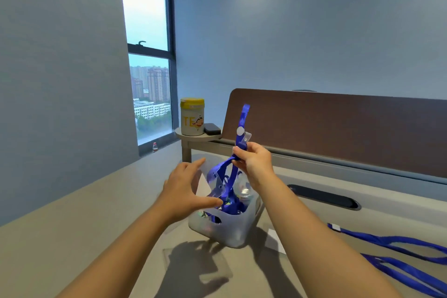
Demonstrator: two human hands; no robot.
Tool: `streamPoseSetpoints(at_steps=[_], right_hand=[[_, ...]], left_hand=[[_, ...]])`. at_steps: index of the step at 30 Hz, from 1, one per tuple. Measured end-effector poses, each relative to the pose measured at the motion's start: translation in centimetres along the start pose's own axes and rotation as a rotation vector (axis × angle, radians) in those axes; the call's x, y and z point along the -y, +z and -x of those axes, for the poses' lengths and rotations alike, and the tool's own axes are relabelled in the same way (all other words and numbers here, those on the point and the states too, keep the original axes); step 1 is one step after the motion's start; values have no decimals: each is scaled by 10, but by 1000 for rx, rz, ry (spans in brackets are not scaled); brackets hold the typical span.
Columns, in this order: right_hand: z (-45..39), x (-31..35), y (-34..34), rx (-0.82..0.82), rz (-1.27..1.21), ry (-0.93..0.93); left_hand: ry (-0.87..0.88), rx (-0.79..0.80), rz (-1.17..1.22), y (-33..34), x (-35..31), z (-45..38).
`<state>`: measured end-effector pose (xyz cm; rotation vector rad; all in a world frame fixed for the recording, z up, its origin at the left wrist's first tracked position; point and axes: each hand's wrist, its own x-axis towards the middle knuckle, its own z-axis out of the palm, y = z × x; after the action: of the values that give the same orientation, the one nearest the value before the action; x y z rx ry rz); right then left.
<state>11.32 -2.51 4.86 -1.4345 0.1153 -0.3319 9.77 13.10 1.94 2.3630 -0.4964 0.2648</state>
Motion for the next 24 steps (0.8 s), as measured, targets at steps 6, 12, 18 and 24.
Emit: streamPoseSetpoints(at_steps=[6, 12, 18, 24], right_hand=[[-24, -56, -5, 171, 1242, -99], [-7, -54, -24, 225, 1279, -71], [70, -11, -89, 130, 794, -57], [169, -3, -190, -44, 722, 23]], left_hand=[[-45, 48, -37, 10, 22, -9], [-20, 106, -102, 21, 13, 2], [92, 184, -30, 44, -40, 37], [229, 331, 40, 106, -112, 94]])
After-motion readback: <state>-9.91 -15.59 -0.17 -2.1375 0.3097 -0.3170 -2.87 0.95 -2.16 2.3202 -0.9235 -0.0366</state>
